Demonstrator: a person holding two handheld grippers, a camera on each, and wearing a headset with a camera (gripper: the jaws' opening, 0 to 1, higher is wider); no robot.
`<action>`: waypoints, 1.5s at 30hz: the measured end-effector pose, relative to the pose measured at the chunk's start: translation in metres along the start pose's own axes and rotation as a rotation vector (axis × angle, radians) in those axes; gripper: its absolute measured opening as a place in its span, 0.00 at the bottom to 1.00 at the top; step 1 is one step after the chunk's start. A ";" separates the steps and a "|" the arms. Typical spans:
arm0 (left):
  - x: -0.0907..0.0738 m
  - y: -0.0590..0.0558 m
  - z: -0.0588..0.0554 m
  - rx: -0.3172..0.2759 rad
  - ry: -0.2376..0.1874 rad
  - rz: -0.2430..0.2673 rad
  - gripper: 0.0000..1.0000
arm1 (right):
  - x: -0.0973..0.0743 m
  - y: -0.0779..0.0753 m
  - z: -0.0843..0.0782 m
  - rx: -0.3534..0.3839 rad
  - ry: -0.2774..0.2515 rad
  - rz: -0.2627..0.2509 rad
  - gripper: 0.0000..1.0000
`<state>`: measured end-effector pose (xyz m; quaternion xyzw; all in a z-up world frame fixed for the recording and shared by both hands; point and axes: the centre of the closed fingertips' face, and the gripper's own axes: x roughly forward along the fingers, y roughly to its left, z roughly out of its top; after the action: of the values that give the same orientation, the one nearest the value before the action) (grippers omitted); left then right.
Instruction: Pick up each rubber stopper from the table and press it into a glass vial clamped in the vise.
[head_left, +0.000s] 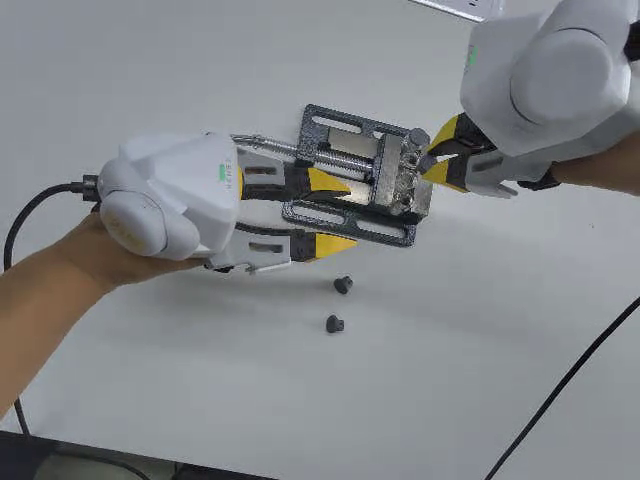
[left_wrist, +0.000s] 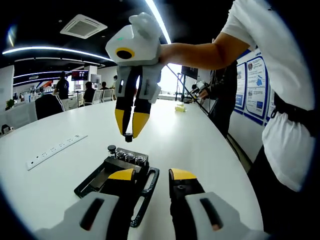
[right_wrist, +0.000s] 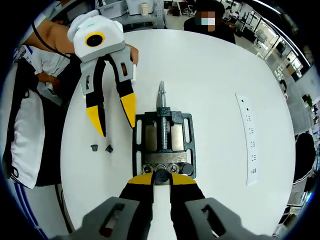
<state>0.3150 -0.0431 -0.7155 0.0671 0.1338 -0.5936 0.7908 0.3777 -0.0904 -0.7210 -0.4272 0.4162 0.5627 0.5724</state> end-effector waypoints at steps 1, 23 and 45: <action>-0.001 0.000 0.000 -0.001 -0.002 0.001 0.24 | 0.001 -0.001 0.000 0.002 0.001 -0.002 0.11; -0.006 0.004 -0.006 -0.012 0.001 0.006 0.23 | 0.025 -0.018 -0.012 0.085 0.073 -0.023 0.11; -0.009 0.008 -0.009 -0.011 0.001 0.008 0.22 | 0.030 -0.021 -0.009 0.125 0.079 -0.033 0.11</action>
<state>0.3191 -0.0303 -0.7224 0.0634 0.1375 -0.5897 0.7933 0.3991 -0.0907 -0.7519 -0.4193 0.4658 0.5088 0.5902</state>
